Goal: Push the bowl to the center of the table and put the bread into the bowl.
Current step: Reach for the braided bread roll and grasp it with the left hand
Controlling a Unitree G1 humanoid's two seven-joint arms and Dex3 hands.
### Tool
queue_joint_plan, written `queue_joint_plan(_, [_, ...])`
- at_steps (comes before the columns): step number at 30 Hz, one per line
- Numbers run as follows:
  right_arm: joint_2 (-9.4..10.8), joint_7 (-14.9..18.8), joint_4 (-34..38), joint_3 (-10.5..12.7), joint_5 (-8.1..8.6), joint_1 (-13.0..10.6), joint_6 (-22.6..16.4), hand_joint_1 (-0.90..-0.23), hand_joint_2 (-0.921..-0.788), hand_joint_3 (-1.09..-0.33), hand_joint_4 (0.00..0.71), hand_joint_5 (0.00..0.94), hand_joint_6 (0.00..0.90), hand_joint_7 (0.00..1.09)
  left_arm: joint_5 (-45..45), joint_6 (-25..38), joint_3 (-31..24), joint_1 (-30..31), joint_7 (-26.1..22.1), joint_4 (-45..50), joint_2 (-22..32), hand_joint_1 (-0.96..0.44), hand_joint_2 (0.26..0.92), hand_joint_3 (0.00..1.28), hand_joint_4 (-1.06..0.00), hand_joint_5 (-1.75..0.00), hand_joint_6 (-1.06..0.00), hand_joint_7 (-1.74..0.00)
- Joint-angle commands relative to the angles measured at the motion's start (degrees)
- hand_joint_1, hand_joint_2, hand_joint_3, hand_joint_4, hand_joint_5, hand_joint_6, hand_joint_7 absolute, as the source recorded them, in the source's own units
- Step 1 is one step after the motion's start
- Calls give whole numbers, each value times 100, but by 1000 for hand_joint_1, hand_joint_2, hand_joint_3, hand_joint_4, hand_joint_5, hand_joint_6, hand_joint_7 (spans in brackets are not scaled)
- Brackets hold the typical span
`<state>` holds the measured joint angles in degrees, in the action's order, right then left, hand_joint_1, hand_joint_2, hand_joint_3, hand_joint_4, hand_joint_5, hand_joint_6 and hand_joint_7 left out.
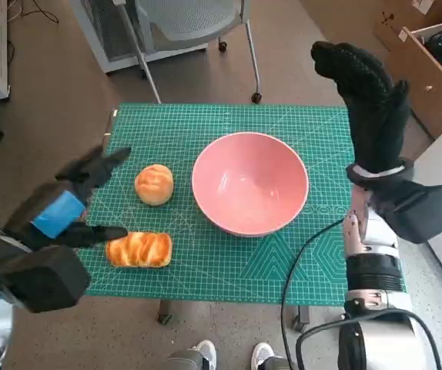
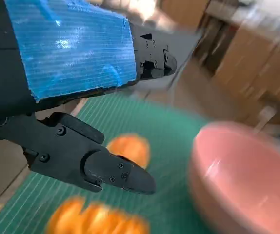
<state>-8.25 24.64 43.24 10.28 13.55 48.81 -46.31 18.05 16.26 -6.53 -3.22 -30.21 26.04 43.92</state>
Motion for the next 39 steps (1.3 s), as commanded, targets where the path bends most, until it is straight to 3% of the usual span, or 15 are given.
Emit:
queue_joint_plan(1, [63,-37,62,-34,-11,45,64,-666,-921,-733,211,8,192,287,230,245,183,111,-216,195,170,-388,802,0,-77,-1,-190,-59])
queue_joint_plan(26, [76,190,210,20,262,111,178,-673,-921,-720,202,1,201,260,699,546,995,277,-897,5,376,-391,772,0,-65,0,-231,-11])
queue_joint_plan(39, [96,168,141,57,288,86,249,-663,-921,-716,213,5,215,252,1104,197,1511,94,-816,-666,362,-401,765,0,-58,0,-227,-2])
